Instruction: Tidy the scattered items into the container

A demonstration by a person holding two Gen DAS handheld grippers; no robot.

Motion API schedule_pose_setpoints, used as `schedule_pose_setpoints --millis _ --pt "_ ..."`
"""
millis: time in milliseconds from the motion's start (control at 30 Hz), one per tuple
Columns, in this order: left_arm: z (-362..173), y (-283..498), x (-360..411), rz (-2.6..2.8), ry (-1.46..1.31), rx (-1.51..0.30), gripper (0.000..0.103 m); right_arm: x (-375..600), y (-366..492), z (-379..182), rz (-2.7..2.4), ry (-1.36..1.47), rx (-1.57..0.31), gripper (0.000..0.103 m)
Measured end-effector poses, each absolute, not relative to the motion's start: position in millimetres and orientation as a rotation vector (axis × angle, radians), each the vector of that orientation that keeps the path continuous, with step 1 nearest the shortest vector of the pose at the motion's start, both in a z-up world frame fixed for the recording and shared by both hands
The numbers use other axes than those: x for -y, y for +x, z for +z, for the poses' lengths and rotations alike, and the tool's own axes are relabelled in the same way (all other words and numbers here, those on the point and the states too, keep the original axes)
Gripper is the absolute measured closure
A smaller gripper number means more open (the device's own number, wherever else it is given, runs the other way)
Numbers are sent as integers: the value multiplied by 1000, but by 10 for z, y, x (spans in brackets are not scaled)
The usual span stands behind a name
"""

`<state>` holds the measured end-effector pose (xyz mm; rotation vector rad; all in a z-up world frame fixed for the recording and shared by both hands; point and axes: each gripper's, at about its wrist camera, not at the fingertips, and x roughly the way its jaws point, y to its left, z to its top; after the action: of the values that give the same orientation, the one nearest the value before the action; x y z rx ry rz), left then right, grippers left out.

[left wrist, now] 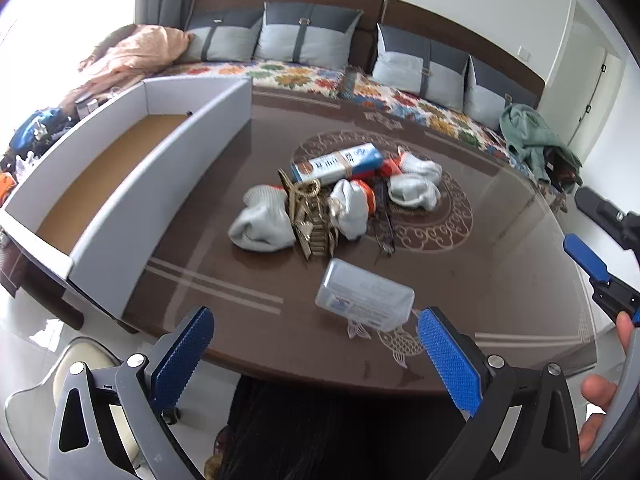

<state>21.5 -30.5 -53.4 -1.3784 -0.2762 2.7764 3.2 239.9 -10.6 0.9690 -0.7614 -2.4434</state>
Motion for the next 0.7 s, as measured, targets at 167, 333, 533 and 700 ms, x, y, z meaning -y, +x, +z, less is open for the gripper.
schedule_pose_setpoints --millis 167,333,533,700 --pt "-507 231 331 2775 -1349 318 0 -2422 39 -110 -2345 987 849 38" --pt "-545 207 376 2764 -1373 353 0 -2319 90 -21 -2321 947 808 38" --pt "-554 172 414 2867 -1388 192 0 -2105 80 -173 -2407 1012 622 38" --pt "-580 41 536 2824 -1407 133 0 -1947 0 -751 -2406 1317 425 38"
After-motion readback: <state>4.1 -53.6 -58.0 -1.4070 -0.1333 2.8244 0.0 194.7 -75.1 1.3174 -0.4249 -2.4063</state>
